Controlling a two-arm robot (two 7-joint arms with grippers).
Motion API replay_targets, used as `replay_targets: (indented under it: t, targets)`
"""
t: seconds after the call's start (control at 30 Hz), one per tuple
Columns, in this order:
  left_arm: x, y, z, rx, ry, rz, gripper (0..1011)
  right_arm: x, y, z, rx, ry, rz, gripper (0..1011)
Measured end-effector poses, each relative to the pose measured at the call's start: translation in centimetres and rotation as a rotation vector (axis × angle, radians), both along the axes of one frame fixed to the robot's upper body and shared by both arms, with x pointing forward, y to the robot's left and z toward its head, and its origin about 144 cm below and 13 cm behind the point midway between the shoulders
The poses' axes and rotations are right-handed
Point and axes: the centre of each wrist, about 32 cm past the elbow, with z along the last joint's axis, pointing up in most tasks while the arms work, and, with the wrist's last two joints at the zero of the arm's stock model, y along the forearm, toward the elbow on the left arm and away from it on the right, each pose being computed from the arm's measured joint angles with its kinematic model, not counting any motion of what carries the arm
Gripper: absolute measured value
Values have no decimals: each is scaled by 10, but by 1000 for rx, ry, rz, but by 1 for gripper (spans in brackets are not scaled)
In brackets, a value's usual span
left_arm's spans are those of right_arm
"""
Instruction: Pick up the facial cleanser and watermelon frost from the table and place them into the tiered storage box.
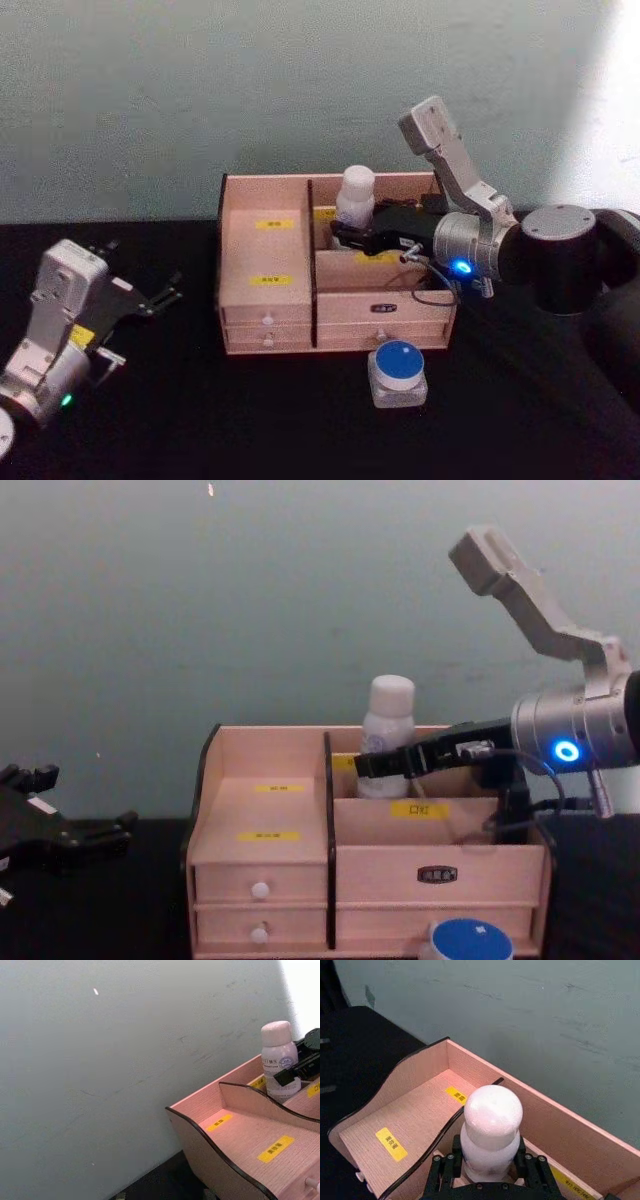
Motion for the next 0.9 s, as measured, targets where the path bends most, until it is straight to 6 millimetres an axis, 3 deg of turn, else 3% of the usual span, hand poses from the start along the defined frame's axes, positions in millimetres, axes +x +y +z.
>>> replay_targets:
  t: [0.43,0.67,0.9]
  targets:
    - [0,0,0,0,0,0,1001,0,0,0,-1,-3,0,601]
    - [0,0,0,0,0,0,1001,0,0,0,1,-1,0,848]
    - [0,0,0,0,0,0,1001,0,0,0,2,0,0,1003]
